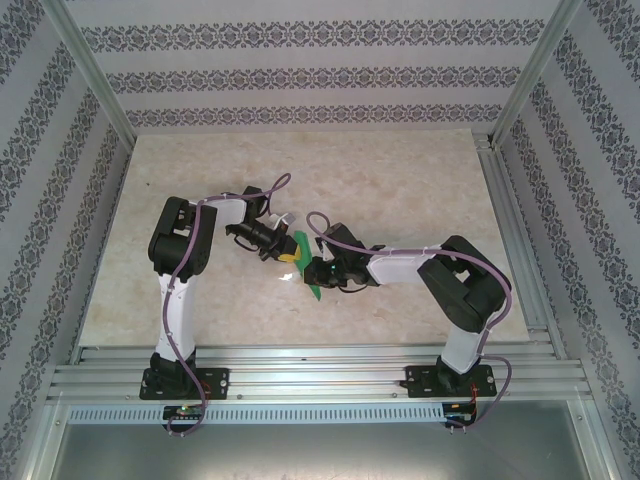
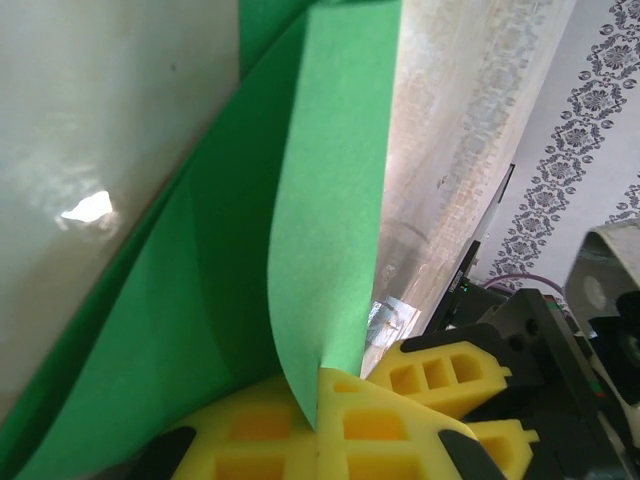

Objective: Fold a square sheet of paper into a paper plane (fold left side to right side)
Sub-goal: Fold the wing for the fifth time at the center of the table.

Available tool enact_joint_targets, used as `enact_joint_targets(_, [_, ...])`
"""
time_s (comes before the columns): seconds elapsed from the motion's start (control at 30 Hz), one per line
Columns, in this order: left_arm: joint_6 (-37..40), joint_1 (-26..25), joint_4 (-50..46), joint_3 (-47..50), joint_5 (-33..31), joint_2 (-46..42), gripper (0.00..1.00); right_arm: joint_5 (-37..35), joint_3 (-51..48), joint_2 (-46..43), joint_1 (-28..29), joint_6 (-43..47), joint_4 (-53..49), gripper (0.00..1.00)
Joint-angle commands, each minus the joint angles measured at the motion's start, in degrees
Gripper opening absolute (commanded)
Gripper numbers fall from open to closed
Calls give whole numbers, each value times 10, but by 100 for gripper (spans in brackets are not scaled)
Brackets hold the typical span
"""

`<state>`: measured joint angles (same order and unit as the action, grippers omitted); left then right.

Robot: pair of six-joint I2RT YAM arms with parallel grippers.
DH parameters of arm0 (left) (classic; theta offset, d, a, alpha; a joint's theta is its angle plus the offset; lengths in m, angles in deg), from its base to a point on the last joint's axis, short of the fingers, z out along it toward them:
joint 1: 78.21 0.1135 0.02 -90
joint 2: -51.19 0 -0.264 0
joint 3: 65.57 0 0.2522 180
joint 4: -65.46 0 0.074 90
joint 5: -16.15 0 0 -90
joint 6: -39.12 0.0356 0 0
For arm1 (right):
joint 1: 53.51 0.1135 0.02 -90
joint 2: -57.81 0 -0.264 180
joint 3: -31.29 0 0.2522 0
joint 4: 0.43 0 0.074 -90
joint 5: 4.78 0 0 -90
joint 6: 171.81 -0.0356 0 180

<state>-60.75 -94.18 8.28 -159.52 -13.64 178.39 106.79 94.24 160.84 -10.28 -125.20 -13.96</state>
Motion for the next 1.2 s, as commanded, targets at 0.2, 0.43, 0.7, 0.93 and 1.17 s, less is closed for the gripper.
enact_joint_targets(0.2, [-1,4,6,-11,-42,29,0,-8,-25,30,-1,8,6,15])
enact_joint_targets(0.43, [-25,29,16,-2,-52,-51,3,-13,-45,36,0,7,16,15])
enact_joint_targets(0.7, [-52,38,11,8,-102,-148,19,-12,-45,40,1,6,22,15])
enact_joint_targets(0.93, [-63,19,18,21,-87,-188,12,-12,-40,43,1,11,13,15])
enact_joint_targets(1.17, [-84,-43,55,21,-92,-139,3,-13,-30,47,0,17,3,15])
